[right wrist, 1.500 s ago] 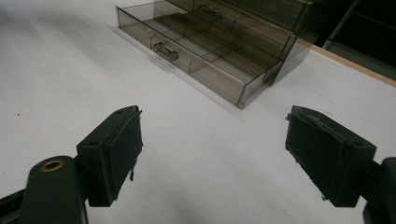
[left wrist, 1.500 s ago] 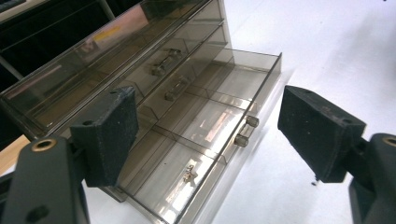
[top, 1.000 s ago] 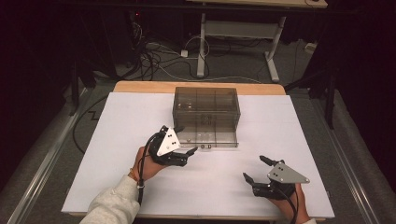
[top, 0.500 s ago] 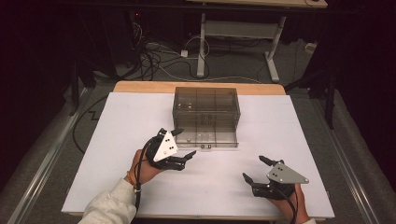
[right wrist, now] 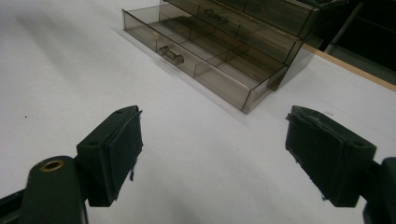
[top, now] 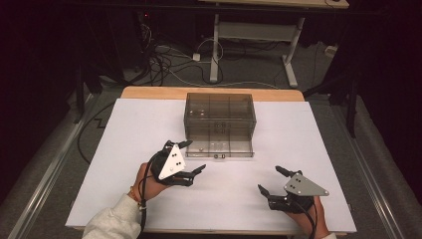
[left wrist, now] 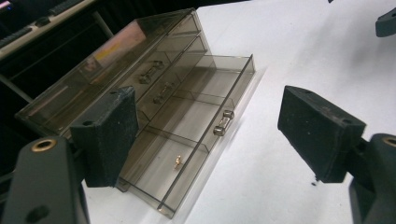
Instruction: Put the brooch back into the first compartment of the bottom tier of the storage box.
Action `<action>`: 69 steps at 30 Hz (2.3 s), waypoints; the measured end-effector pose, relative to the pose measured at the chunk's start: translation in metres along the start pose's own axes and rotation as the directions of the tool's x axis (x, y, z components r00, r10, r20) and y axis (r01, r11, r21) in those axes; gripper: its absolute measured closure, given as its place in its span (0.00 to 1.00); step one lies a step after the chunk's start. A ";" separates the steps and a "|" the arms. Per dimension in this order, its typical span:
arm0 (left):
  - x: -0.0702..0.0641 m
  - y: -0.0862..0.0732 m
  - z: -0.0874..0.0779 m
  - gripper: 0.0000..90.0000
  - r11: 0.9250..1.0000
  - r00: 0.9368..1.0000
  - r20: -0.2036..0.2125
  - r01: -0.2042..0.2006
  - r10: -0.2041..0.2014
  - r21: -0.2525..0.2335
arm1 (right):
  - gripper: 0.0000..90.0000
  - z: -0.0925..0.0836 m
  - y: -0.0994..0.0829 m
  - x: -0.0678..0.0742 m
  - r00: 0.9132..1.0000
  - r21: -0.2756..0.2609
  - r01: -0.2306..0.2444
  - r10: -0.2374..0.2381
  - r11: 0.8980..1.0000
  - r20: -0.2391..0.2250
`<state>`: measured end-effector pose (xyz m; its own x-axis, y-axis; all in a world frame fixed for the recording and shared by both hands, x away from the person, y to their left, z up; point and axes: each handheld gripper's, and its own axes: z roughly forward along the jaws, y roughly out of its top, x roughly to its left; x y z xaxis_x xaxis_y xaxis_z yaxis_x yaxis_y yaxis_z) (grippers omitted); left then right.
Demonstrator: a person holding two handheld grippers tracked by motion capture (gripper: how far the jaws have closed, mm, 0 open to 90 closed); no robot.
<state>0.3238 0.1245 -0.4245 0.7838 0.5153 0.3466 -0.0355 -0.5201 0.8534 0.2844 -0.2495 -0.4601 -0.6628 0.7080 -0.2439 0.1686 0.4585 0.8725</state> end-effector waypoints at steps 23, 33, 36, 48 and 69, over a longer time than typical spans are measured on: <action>-0.010 -0.020 -0.023 0.22 1.000 0.999 -0.022 -0.027 0.027 0.010 | 0.21 0.000 0.001 0.001 1.000 -0.002 0.002 -0.002 1.000 -0.005; -0.013 -0.041 -0.031 0.22 0.999 1.000 -0.027 0.003 -0.002 0.042 | 0.21 0.001 0.001 0.001 1.000 -0.005 0.004 -0.004 1.000 -0.017; -0.012 -0.049 -0.035 0.22 0.999 0.999 -0.041 0.021 -0.019 0.050 | 0.20 0.002 0.001 0.001 1.000 -0.004 0.003 -0.004 1.000 -0.021; -0.008 -0.082 -0.054 0.22 0.990 0.994 -0.074 0.085 -0.077 0.116 | 0.20 0.003 0.001 0.000 1.000 -0.003 0.005 -0.005 1.000 -0.026; -0.010 -0.110 -0.075 0.22 0.972 0.984 -0.093 0.165 -0.151 0.169 | 0.20 -0.002 -0.001 -0.004 1.000 -0.008 -0.005 0.005 1.000 -0.013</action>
<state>0.2731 0.2279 -0.4925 0.7192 0.6487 0.2487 0.1996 -0.5358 0.8204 0.2852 -0.2537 -0.4597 -0.6716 0.7030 -0.2342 0.1658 0.4506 0.8772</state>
